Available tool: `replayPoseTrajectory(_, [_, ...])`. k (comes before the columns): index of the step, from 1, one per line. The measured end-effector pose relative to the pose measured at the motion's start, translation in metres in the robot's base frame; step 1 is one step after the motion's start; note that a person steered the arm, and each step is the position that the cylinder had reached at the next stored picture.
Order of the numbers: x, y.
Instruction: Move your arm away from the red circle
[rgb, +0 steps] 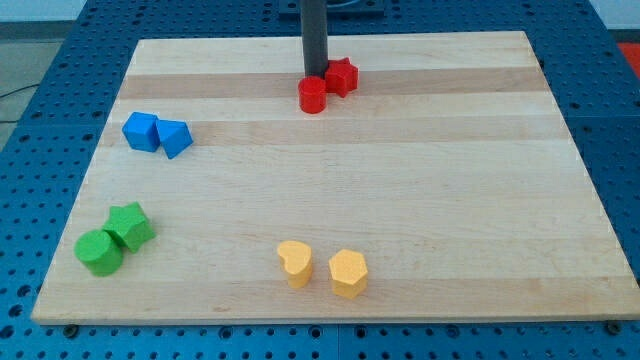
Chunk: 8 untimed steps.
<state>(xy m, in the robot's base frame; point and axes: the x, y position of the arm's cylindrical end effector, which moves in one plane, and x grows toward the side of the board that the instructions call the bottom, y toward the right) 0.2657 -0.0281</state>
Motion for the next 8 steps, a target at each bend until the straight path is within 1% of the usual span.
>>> replayPoseTrajectory(1, [-0.017,0.031])
replayPoseTrajectory(2, [0.043,0.111])
replayPoseTrajectory(3, [0.082,0.179])
replayPoseTrajectory(4, [0.031,0.153])
replayPoseTrajectory(5, [-0.007,0.085])
replayPoseTrajectory(6, [-0.004,0.015])
replayPoseTrajectory(7, [0.032,0.065])
replayPoseTrajectory(8, [0.059,0.098])
